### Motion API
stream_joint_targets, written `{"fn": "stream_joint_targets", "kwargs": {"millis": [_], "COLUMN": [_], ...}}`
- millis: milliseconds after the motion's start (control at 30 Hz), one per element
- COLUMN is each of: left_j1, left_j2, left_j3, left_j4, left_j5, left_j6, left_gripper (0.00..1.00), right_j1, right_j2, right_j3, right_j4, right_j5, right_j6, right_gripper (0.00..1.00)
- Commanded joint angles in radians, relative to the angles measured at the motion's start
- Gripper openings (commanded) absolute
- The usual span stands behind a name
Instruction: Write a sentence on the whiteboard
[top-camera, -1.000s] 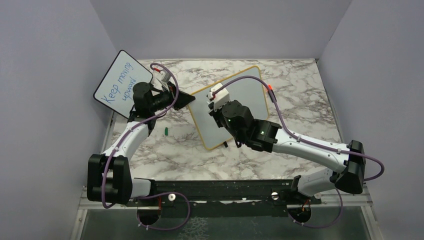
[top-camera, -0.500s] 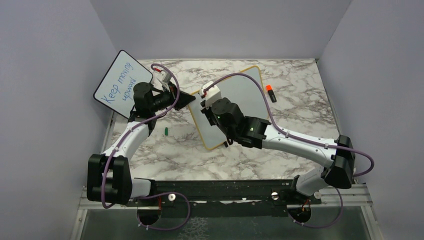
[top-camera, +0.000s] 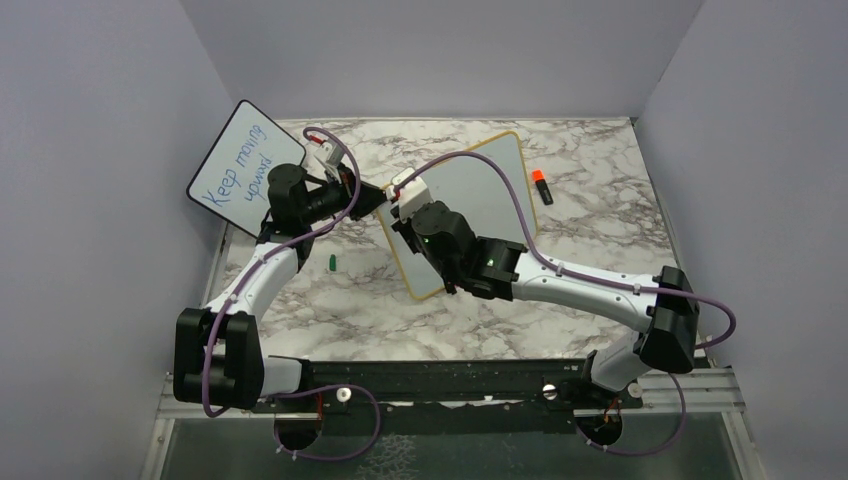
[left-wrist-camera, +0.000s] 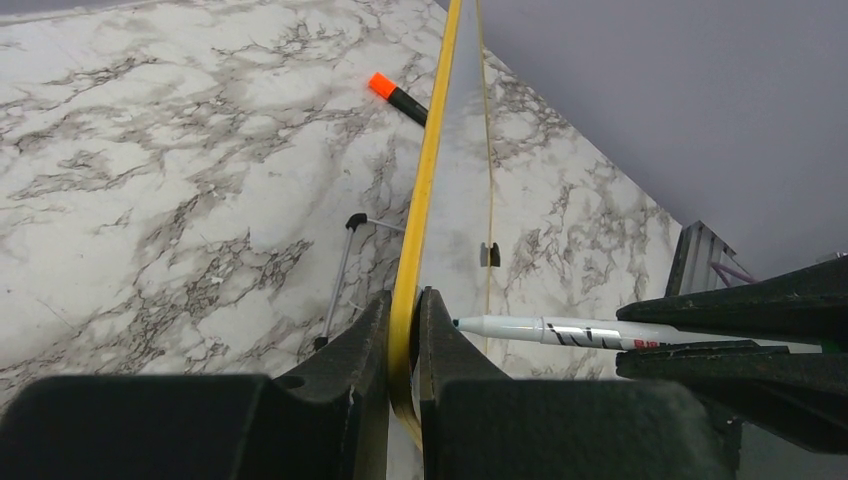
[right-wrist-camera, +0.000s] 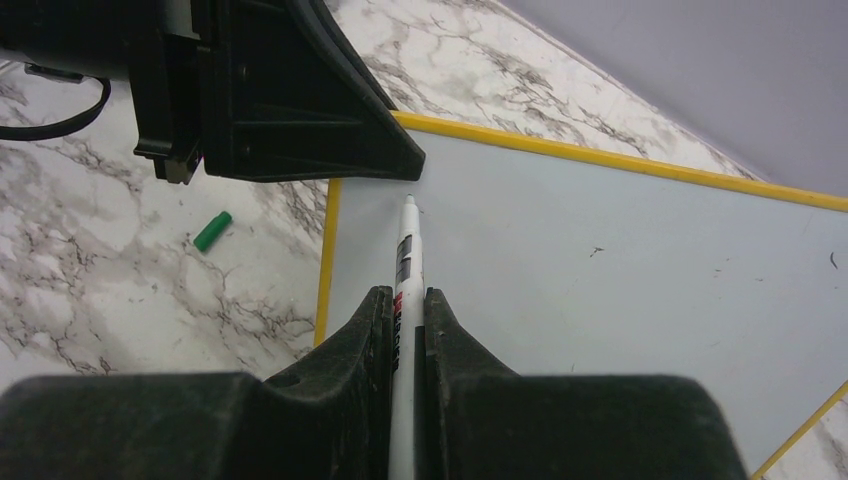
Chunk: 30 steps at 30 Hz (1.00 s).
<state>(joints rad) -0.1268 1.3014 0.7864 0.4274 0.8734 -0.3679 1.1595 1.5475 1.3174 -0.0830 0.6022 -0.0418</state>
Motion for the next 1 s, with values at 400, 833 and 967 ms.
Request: {"fn": "stream_joint_targets", "kwargs": {"millis": [400,833,967], "left_j1": [-0.034,-0.04,-0.04], "left_j2": [0.013,0.011,0.013], "left_j3": [0.011,0.022,0.024], "left_j4": [-0.125,-0.16,-0.166], "left_j5": [-0.017,-0.029,-0.032], "left_j6": [0.076,0.101,0.104], "left_gripper": [0.0,0.0,0.0], "right_j1": [0.011,0.011,0.012], "right_j2": [0.055,0.056,0.052], "right_j3": [0.054,0.038,0.027], "right_j4": [0.034,-0.052,-0.071], "right_j5": [0.051,0.086,0.076], "right_j6": [-0.009,0.03,0.039], "right_gripper": [0.0,0.0,0.0]}}
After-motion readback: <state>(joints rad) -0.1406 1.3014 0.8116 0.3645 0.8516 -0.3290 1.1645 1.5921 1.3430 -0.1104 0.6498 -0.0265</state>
